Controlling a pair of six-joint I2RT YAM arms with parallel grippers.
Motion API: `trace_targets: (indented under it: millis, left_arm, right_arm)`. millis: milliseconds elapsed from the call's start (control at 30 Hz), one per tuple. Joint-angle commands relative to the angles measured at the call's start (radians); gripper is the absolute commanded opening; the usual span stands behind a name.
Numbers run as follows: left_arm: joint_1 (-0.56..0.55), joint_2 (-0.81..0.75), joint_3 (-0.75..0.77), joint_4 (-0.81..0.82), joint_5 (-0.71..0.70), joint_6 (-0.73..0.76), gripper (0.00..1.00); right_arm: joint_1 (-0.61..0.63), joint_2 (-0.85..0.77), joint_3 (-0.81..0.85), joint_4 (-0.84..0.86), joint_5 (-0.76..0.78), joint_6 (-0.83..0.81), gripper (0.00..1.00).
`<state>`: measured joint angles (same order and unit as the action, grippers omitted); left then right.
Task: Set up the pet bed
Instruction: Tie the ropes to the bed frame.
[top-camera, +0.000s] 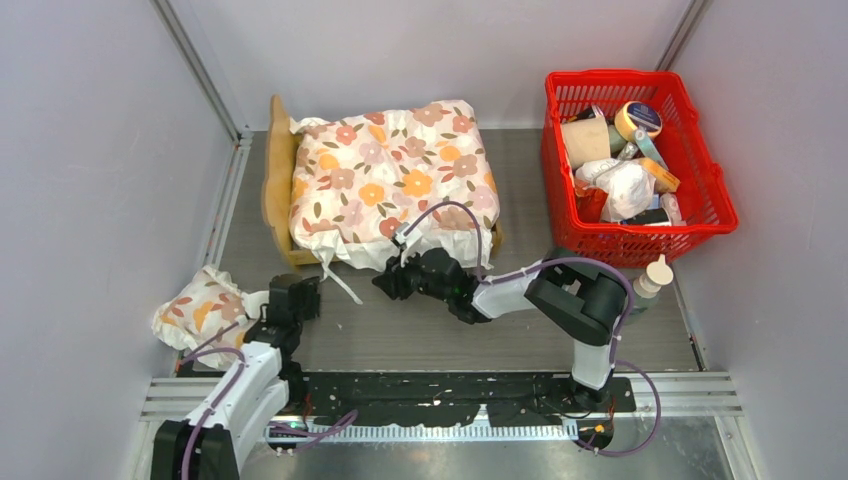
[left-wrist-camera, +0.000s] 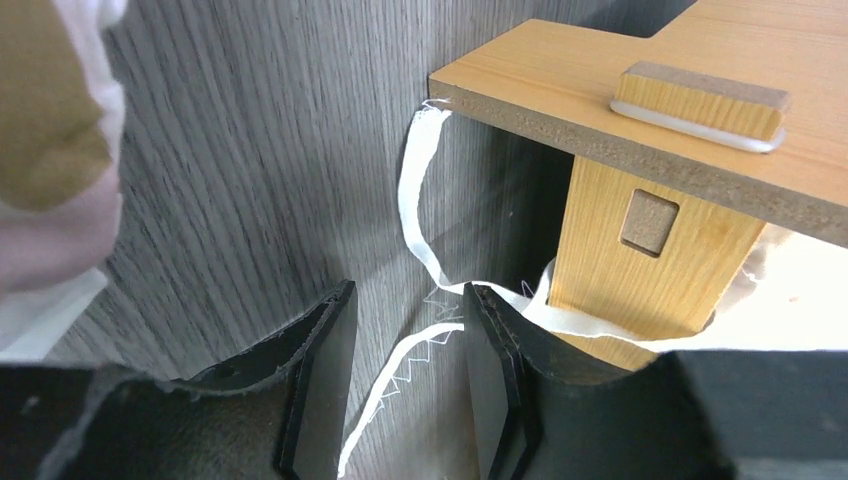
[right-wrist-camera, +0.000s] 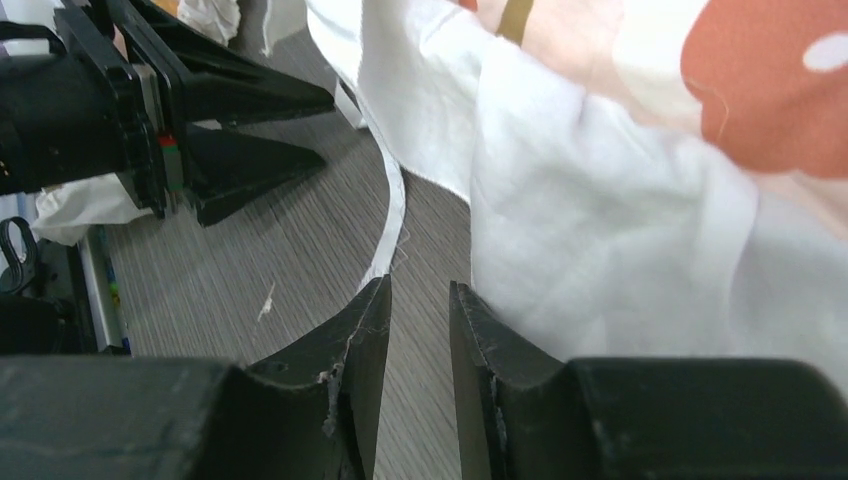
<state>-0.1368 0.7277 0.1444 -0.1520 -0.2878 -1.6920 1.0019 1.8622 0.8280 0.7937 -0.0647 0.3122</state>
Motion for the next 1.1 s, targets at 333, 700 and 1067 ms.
trace_targets:
  millis: [333,700,1067]
  left_arm:
    - [0.005,0.174,0.009,0.171,-0.041,-0.079,0.45]
    - [0.005,0.338,0.008,0.314,0.035,-0.138,0.41]
    - [0.005,0.305,-0.052,0.321,-0.080,-0.141,0.00]
  right_arm:
    - [0.001,-0.059,-0.057,0.090,0.017,-0.001,0.34]
    - [0.001,-0.074,-0.053,0.087,0.019,-0.002,0.33]
    - [0.001,-0.135,-0.083,0.072,-0.002,0.008,0.34]
